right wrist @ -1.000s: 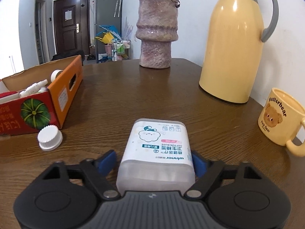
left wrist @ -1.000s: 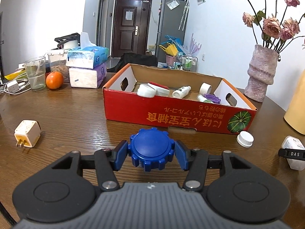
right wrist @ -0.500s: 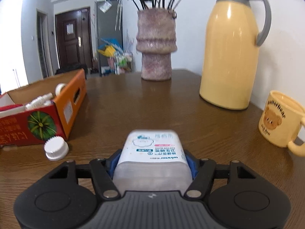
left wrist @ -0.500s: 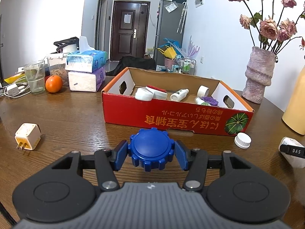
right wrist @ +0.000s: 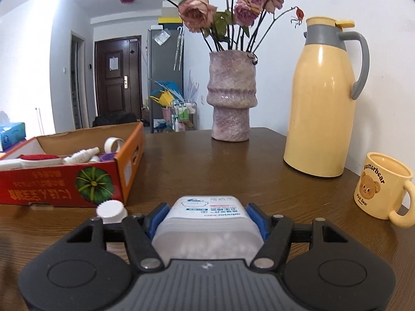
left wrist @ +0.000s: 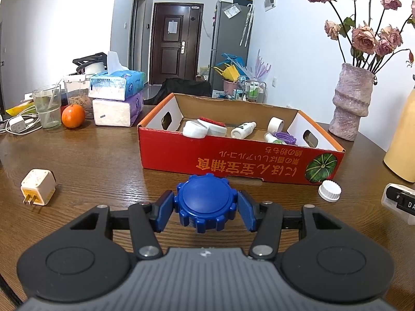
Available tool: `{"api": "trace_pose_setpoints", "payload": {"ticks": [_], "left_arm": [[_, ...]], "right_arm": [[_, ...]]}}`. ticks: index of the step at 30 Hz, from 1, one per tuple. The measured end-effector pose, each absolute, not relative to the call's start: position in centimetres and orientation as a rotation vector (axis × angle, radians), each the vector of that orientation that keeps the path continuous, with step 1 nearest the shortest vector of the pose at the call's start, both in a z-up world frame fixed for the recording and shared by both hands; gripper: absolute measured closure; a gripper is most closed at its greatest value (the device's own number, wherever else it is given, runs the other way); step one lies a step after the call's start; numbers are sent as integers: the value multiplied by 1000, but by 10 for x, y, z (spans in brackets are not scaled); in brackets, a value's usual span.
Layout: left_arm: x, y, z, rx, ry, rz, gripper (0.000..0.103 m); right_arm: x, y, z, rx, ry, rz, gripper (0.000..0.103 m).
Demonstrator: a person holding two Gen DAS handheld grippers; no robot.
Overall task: Organize rigid objects
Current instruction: 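Carry the blue cap and pill container over the cardboard box with both tools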
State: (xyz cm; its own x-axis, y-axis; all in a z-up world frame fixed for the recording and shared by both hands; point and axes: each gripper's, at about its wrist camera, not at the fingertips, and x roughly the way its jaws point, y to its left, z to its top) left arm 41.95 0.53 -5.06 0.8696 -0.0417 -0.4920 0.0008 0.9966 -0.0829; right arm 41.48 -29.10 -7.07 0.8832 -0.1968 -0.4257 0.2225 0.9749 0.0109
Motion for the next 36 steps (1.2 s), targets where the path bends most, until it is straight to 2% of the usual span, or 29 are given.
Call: {"api": "trace_pose_setpoints", "payload": {"ticks": [36], "left_arm": [[382,-17,-9,-63,397,-81,48]], "right_arm": [[364,-201,-30,43,307,4,38]]}}
